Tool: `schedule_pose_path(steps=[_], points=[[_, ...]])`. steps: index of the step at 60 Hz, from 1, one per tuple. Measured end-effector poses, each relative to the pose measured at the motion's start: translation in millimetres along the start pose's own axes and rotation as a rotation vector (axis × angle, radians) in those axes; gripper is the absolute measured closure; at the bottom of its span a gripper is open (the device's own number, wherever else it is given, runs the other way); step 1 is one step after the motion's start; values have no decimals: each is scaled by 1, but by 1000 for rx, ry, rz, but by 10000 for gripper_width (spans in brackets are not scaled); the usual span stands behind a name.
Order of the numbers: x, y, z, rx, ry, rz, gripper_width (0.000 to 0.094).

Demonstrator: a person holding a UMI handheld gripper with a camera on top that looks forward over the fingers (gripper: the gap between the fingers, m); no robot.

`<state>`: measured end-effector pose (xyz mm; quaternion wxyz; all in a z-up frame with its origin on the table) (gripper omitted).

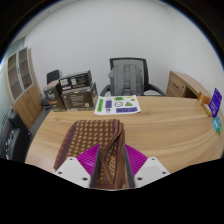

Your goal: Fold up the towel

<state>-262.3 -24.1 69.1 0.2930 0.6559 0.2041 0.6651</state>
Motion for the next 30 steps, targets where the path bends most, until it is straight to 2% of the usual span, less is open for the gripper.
schedule_pose_path(steps=[8, 10, 30], points=[[-1, 11, 36, -29, 40, 6, 120], [0, 17, 41, -26, 44, 9, 61], [10, 140, 57, 10, 72, 73, 78]])
Point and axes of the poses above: the point between the fingertips, and its own axes, seen from behind it with the camera up: z to the right, x up, y backward, against the way the camera looks, the point moved 4 cm from there along y, backward, against the way the camera looks, and after that the axes turned 12 degrees about -x, right-handed, at the moved point
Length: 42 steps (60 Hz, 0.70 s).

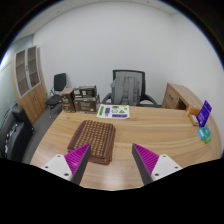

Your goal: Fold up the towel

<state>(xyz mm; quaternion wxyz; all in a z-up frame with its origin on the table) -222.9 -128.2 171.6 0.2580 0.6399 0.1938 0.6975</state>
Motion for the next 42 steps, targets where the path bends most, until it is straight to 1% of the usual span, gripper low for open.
schedule_pose_path(steps=[12, 17, 24, 33, 42], points=[[4, 98, 7, -42, -27, 67, 77], [-3, 138, 10, -72, -29, 91, 78], [-22, 186, 14, -116, -21, 102, 78], [-43, 233, 18, -140, -9, 107, 76], [-53, 259, 22, -155, -21, 118, 77]])
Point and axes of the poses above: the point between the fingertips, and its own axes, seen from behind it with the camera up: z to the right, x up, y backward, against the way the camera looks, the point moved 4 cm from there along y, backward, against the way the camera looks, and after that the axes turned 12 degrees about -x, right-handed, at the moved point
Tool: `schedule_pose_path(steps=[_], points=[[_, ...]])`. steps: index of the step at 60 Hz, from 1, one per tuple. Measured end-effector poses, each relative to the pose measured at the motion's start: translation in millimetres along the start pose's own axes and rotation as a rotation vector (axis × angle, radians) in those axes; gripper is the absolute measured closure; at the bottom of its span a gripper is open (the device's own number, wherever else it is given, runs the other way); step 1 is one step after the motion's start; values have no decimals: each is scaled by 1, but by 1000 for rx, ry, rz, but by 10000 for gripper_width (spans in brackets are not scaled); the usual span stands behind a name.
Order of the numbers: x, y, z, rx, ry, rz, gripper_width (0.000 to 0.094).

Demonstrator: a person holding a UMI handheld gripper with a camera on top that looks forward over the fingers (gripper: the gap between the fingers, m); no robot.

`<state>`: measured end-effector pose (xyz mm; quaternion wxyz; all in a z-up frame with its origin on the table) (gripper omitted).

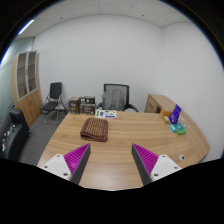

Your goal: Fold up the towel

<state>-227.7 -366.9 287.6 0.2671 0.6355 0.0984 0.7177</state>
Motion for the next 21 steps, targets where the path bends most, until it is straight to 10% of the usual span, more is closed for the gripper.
schedule_pose_path(steps=[21], points=[[3, 19, 1, -3, -26, 19, 73]])
Point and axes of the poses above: the point between the fingertips, and its own axes, seen from behind it with the camera up: z to the right, x up, y backward, against the way the camera looks, the point moved 4 cm from there along y, backward, against the way the camera looks, and after that the axes turned 12 degrees about -x, right-handed, at the moved point
